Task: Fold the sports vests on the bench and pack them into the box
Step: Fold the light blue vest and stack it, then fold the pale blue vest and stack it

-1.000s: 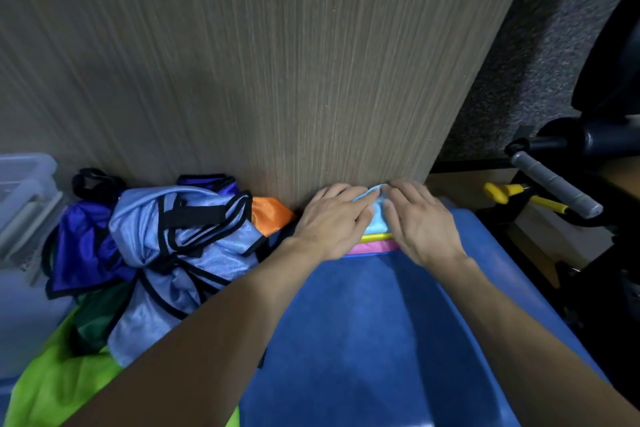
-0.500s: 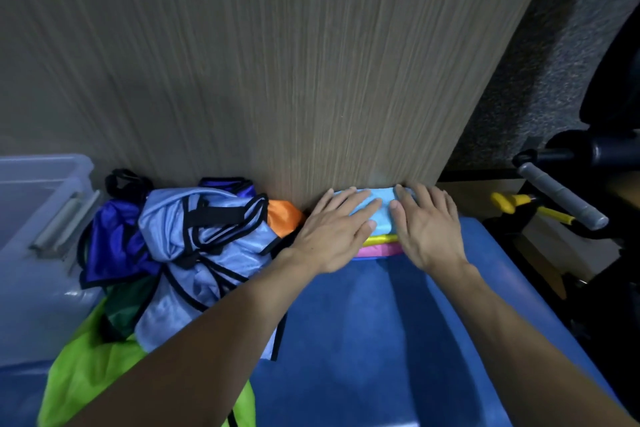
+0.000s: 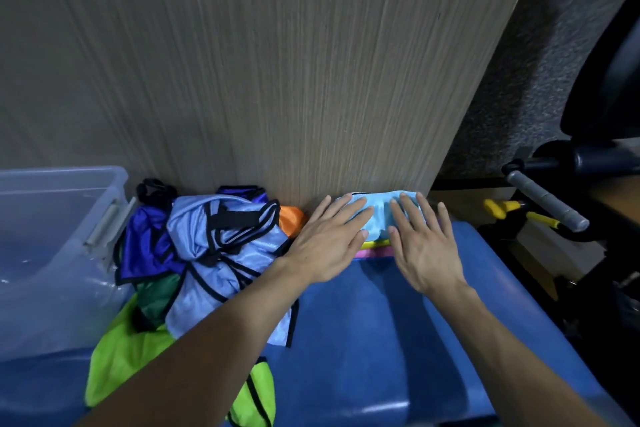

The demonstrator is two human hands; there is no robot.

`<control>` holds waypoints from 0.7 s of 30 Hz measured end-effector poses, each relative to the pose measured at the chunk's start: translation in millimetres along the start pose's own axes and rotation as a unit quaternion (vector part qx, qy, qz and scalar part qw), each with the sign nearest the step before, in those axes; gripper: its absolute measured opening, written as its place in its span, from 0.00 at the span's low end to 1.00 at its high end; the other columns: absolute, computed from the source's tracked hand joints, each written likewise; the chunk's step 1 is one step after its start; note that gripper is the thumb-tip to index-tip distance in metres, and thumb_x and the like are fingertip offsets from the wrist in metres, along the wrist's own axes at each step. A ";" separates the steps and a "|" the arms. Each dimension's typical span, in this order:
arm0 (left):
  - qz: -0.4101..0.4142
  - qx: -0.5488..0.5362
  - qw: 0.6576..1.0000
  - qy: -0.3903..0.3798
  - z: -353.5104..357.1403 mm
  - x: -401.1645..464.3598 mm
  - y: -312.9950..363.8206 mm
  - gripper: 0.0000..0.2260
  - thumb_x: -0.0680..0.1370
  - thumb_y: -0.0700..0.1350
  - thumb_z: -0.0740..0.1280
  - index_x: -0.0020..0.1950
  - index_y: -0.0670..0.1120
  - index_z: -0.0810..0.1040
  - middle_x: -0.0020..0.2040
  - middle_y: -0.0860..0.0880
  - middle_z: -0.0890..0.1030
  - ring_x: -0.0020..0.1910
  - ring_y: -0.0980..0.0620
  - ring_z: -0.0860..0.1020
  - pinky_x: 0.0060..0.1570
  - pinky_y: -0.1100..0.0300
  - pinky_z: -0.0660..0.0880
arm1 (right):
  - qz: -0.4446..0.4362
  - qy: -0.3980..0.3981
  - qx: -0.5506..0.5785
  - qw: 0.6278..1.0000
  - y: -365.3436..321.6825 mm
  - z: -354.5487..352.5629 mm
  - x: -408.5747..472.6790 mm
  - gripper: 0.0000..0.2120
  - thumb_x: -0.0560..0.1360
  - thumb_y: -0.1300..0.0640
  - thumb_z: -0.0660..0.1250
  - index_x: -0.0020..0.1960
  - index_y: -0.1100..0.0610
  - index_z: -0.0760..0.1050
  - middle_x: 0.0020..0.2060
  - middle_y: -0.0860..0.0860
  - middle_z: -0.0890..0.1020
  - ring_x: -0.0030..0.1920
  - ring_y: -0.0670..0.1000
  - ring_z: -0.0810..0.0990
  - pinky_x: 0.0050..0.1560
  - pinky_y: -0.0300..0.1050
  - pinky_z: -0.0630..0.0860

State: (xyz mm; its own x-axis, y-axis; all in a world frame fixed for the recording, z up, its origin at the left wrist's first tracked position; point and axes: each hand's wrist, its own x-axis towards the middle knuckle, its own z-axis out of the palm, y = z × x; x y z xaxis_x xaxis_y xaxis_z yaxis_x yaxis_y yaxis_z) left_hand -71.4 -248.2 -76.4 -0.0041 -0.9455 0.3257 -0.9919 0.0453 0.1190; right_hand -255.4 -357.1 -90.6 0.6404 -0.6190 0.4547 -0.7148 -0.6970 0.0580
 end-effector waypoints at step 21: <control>-0.227 -0.088 0.937 0.251 -111.2 -153.3 -59.9 0.05 0.81 0.46 0.66 0.56 0.49 0.77 0.47 0.50 0.80 0.49 0.47 0.75 0.46 0.52 0.71 | 0.016 -0.059 0.487 0.871 -173.9 -72.1 -76.5 0.24 0.82 0.49 0.65 0.77 0.48 0.65 0.71 0.37 0.70 0.68 0.33 0.66 0.69 0.30 0.63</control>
State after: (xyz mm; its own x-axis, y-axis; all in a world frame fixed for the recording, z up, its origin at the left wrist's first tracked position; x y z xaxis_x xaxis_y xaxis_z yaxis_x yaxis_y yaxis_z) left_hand 2.8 -70.1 -29.1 0.5165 -0.6122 0.5988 -0.8409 -0.2306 0.4896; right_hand -200.4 -162.5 -71.4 0.6902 -0.6368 0.3437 -0.1926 -0.6194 -0.7610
